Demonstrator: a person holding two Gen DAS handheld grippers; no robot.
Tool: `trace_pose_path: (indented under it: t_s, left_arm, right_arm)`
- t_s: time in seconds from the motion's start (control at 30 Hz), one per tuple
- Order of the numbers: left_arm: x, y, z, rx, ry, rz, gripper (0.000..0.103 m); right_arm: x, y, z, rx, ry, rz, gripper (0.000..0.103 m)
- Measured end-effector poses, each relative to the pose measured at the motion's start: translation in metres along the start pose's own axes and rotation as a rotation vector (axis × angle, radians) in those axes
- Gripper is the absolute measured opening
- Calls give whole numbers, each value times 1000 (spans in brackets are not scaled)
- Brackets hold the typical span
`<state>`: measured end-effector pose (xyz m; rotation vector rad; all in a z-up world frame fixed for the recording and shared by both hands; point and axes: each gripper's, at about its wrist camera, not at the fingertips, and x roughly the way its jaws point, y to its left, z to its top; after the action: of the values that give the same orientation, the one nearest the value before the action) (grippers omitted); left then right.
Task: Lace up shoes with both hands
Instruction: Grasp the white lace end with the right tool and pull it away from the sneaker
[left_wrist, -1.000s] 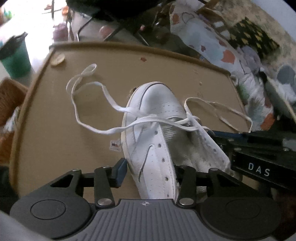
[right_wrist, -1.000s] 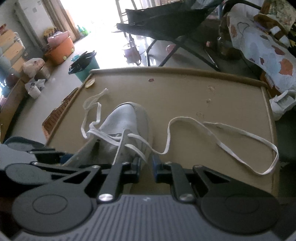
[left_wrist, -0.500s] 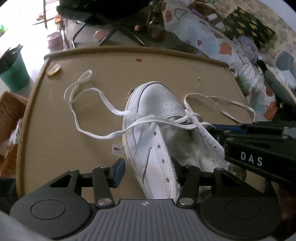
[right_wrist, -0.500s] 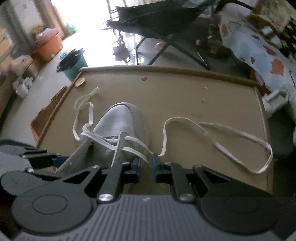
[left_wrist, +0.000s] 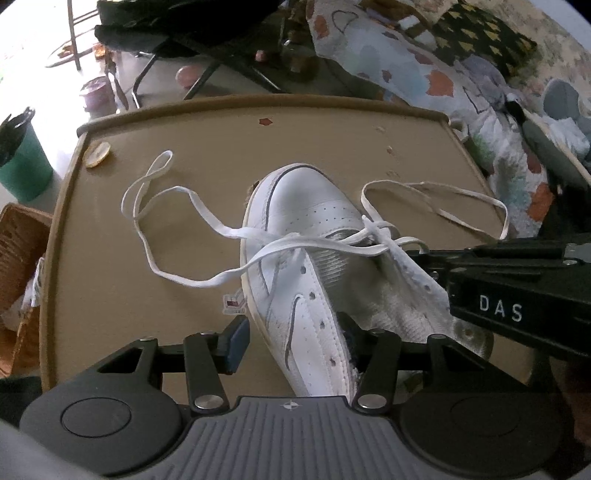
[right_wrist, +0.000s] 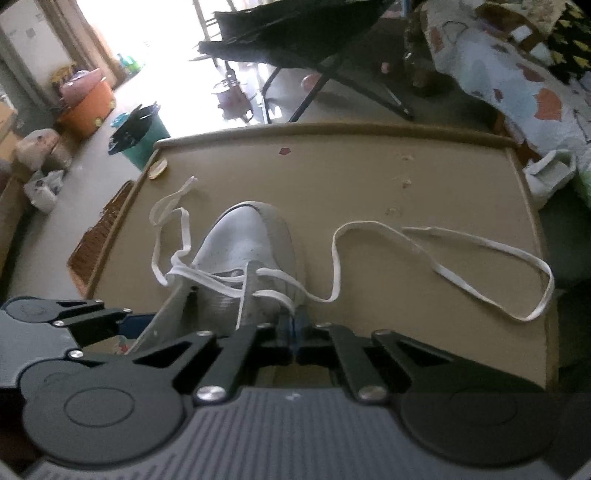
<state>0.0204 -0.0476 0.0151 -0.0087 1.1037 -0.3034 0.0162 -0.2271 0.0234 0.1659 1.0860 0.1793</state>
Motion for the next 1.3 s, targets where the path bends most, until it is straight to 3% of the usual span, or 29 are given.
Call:
trace_pose_path:
  t_s: [0.8,1.3]
  left_arm:
    - [-1,-3,-8,-20,-29,12,59]
    - [-3,-4,-9,-13,-36,24,60]
  right_arm:
    - [-20,-17,-17,179,-91,-47,1]
    - [-20,-28,-29,218,-65,-48,1]
